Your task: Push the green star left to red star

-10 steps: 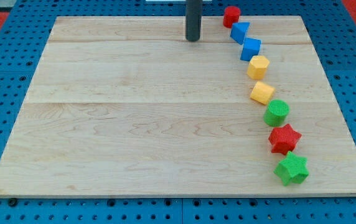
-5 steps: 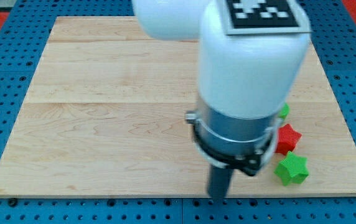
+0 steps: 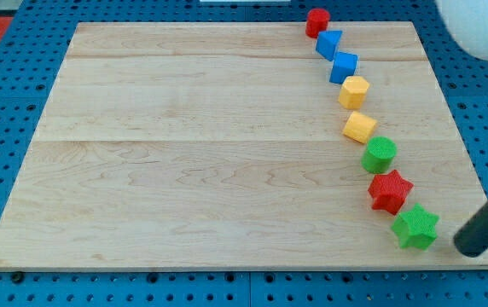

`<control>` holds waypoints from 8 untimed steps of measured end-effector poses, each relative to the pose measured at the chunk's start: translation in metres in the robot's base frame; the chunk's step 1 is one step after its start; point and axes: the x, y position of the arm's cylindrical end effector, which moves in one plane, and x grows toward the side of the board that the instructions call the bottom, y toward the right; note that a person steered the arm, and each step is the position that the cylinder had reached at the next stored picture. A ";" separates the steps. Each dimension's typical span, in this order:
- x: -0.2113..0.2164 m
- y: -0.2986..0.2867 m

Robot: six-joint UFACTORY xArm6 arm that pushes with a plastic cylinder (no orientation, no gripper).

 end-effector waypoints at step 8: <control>-0.064 -0.109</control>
